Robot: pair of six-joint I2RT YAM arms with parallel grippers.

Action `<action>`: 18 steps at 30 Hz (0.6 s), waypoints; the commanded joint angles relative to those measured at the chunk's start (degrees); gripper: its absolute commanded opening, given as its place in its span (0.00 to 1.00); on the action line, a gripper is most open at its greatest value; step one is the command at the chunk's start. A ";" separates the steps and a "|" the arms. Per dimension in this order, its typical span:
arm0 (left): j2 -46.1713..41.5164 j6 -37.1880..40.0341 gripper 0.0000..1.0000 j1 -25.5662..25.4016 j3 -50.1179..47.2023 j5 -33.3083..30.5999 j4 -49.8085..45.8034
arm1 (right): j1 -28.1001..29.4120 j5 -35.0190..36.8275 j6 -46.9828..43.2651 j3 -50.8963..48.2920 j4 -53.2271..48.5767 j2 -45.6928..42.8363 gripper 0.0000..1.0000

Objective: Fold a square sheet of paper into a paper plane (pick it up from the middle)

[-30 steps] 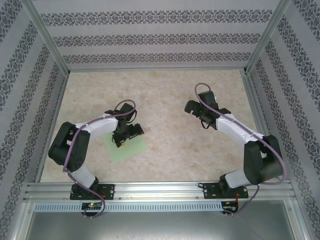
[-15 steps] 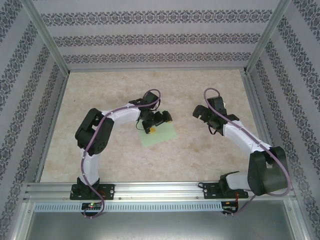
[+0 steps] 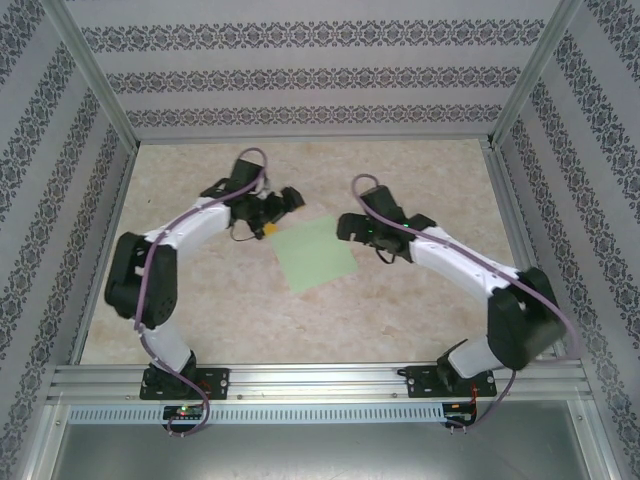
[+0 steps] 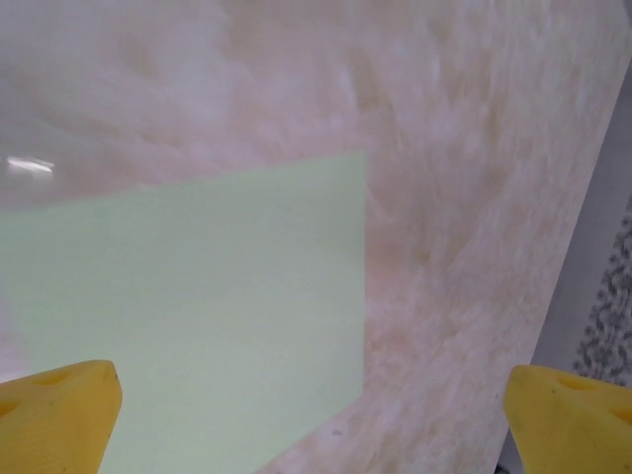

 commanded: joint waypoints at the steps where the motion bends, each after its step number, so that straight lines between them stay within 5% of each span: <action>1: -3.71 5.07 1.00 4.88 -4.52 -2.88 -4.28 | 6.12 1.69 -0.84 8.23 -3.14 8.63 0.90; 9: -9.20 8.64 1.00 13.54 -10.87 -3.92 -6.05 | 12.30 5.26 -3.69 29.23 -14.15 28.58 0.89; 18: -9.04 10.64 1.00 15.12 -11.33 -3.61 -6.78 | 11.56 3.79 -2.87 34.00 -19.22 36.87 0.89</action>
